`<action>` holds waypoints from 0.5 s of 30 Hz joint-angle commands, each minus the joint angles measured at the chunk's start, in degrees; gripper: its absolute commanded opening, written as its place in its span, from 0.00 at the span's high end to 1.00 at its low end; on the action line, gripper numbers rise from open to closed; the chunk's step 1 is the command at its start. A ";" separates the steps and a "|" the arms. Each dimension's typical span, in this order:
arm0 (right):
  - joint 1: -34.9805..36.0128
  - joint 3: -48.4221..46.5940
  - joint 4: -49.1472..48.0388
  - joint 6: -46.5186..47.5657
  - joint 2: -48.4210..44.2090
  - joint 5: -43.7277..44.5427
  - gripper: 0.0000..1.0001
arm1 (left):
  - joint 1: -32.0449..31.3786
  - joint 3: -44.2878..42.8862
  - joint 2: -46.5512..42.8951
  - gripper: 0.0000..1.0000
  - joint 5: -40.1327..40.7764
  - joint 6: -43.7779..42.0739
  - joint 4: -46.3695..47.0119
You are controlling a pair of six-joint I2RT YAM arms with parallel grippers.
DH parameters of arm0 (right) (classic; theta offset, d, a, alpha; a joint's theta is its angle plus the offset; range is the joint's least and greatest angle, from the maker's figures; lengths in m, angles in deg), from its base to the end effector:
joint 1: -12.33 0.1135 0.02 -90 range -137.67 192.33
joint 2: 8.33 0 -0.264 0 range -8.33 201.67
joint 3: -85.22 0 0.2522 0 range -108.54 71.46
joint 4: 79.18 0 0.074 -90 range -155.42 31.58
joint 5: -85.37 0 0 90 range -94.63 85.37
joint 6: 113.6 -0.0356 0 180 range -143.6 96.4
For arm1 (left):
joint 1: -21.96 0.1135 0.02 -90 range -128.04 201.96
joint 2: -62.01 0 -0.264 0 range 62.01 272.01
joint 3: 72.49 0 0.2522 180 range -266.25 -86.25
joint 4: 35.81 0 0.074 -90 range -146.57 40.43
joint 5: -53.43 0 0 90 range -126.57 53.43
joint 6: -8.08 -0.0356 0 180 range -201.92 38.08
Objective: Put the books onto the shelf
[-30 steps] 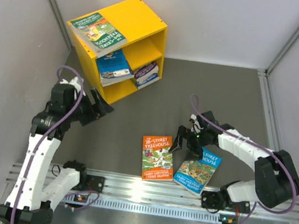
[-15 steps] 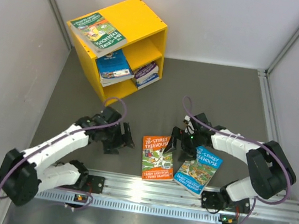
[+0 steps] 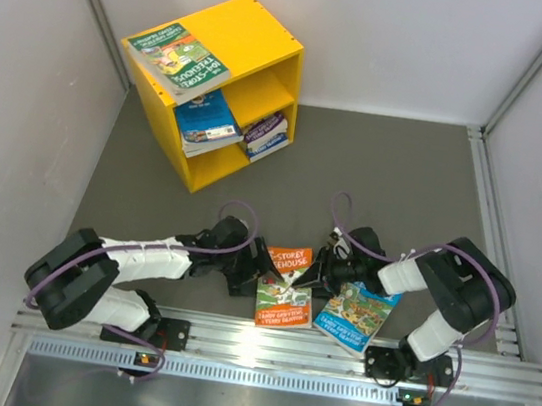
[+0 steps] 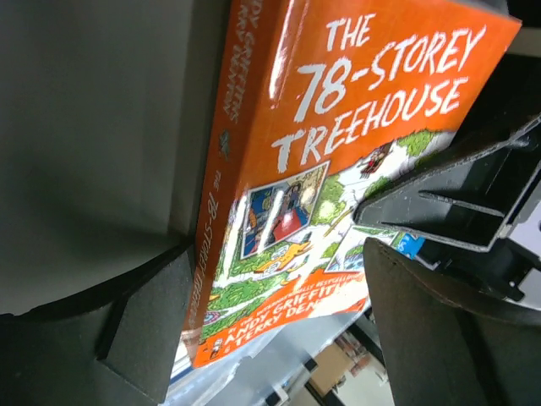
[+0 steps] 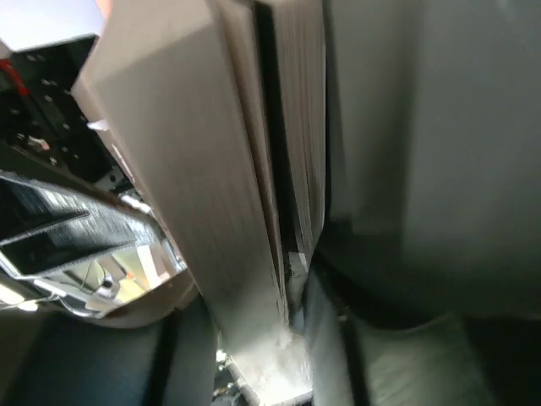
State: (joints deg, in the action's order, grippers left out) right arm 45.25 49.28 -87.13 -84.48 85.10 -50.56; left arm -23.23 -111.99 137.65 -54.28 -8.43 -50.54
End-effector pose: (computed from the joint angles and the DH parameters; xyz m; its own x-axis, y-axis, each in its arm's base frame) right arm 0.1837 0.1494 0.0892 -0.9829 0.0875 0.1618 0.1835 0.5221 0.8329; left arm 0.1518 -0.1682 0.1368 -0.9330 -0.3567 0.0469 -0.2936 0.6797 -0.6721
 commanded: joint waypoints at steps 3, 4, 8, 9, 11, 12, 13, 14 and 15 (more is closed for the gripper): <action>2.76 4.16 -9.13 -5.12 4.75 5.86 0.75 | -1.48 3.59 7.33 0.15 0.84 3.58 15.38; 3.02 4.07 -9.13 -5.30 3.70 5.68 0.79 | -1.48 3.76 7.16 0.15 0.58 3.67 15.82; 3.19 0.74 -0.81 -3.02 -1.30 6.12 1.00 | -1.39 2.46 4.00 0.16 1.63 2.62 9.89; 3.11 -0.40 2.17 -1.88 -4.62 6.47 1.00 | -1.39 1.58 1.21 0.16 2.33 0.88 7.59; 3.11 -4.53 11.40 1.37 -8.16 7.70 1.00 | -1.39 -1.75 -2.23 0.16 5.49 -1.50 1.44; 3.11 -6.11 13.69 2.08 -11.57 7.79 1.00 | -1.39 -2.99 -5.90 0.15 6.72 -3.77 -5.37; 3.11 -9.09 16.85 2.34 -13.08 7.53 1.00 | -1.31 -4.22 -7.68 0.15 8.47 -4.84 -8.05; 3.02 -10.42 17.49 1.91 -14.57 7.09 1.00 | -1.22 -6.32 -9.35 0.14 10.84 -5.72 -10.26; 3.02 -11.56 17.58 1.12 -17.29 6.65 1.00 | -1.30 -7.13 -12.15 0.14 12.16 -6.43 -13.93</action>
State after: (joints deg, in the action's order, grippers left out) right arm 47.55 43.84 -75.35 -84.09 74.58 -44.68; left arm -24.45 -114.00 131.79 -50.76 -10.03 -55.85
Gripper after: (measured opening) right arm 0.337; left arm 0.856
